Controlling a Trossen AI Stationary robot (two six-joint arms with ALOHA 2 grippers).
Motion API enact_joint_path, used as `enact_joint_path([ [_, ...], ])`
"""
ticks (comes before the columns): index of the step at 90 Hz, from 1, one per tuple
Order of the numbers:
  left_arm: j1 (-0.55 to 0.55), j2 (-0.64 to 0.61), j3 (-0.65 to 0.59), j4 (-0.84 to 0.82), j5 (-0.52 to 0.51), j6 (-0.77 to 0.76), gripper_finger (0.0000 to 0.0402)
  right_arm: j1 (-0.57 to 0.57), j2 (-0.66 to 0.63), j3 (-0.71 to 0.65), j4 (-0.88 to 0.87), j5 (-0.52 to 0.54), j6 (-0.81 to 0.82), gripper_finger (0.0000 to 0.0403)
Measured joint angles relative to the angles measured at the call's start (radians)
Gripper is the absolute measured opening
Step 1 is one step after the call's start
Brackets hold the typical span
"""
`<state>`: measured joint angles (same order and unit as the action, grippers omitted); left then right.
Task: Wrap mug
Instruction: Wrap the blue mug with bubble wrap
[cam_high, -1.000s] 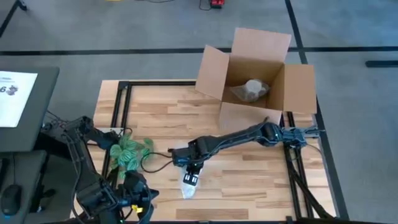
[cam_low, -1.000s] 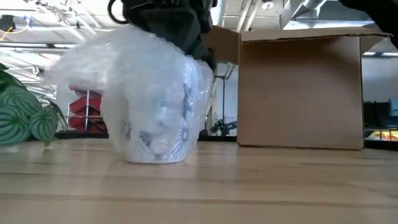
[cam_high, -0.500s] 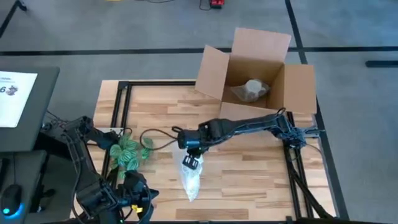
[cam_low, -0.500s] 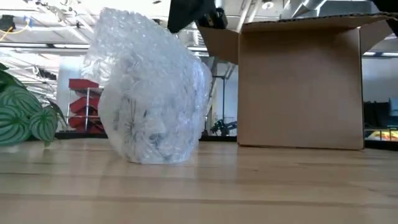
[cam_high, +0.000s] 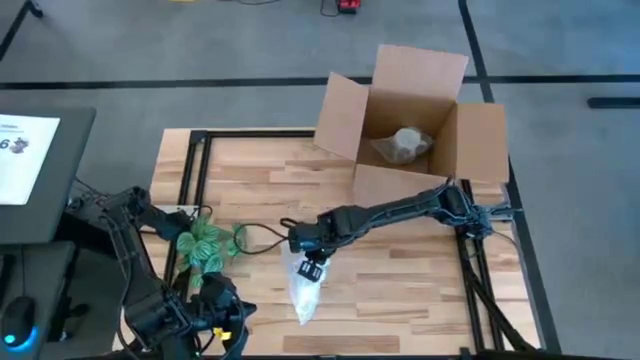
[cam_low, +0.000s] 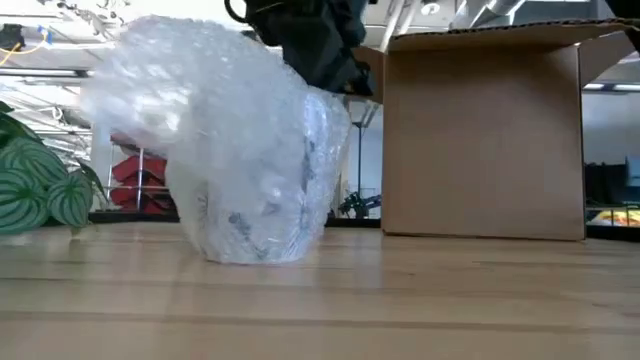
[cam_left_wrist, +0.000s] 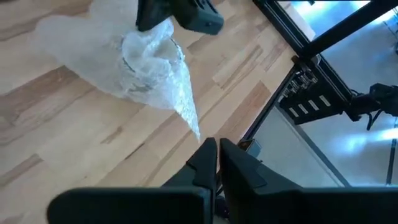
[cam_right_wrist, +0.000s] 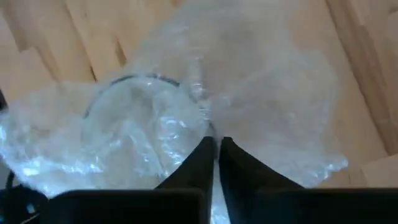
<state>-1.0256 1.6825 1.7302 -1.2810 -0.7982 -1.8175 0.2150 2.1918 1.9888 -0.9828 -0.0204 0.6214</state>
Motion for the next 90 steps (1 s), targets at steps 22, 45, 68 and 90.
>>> enact_joint_path([
  [22,0.006,0.000,0.000,-0.012,0.000,0.003,0.0000,0.017,-0.003,-0.060,0.099,-0.022,0.026,0.0001],
  [45,0.008,0.000,0.000,-0.012,0.001,0.006,0.0000,0.009,-0.006,0.017,0.067,-0.034,0.008,0.0000],
  [68,0.008,0.000,0.000,-0.011,0.002,0.009,0.0000,0.036,-0.007,0.047,0.092,-0.038,-0.009,0.0000],
  [90,0.016,0.000,0.000,-0.012,0.003,0.018,0.0000,0.056,-0.009,-0.032,0.181,-0.038,-0.008,0.0000],
])
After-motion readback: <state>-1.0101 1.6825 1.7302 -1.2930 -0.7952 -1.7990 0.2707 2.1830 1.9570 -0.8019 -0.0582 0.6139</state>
